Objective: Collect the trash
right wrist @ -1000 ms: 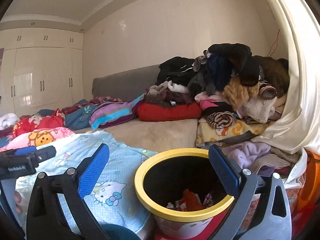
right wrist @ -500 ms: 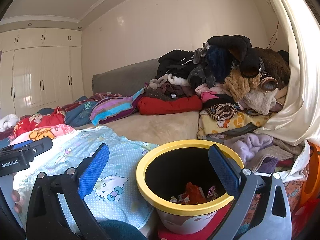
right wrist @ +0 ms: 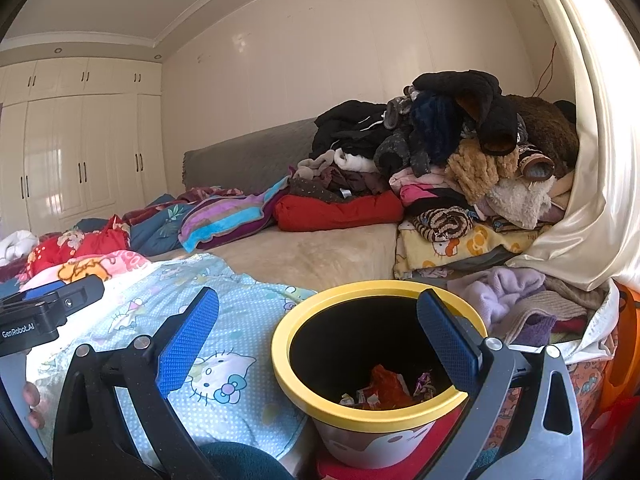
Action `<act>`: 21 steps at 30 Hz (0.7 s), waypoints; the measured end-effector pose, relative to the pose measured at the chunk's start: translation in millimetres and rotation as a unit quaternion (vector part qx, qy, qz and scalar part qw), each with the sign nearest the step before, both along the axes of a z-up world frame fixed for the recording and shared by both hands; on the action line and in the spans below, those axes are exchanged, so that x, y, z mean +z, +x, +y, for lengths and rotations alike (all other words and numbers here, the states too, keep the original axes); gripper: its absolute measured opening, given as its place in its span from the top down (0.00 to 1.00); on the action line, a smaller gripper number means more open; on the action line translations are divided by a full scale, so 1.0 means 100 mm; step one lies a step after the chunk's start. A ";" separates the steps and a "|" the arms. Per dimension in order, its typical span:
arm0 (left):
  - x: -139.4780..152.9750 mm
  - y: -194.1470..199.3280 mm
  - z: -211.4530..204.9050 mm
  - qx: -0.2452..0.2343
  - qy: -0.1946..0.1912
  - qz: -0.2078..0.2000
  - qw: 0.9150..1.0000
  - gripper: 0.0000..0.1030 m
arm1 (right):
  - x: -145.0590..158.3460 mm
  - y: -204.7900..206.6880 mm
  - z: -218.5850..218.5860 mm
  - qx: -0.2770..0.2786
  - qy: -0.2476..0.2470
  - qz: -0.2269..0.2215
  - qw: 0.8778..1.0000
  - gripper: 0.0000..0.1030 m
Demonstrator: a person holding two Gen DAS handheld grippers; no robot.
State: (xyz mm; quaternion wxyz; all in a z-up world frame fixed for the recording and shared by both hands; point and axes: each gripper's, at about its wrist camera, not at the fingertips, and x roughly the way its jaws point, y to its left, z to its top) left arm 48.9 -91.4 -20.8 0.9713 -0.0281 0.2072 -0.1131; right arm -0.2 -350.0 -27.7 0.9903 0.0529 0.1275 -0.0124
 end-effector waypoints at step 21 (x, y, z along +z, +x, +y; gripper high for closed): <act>0.01 -0.01 0.00 -0.001 -0.001 0.000 1.000 0.10 | -0.01 -0.02 -0.05 -0.003 0.003 -0.004 1.000 0.06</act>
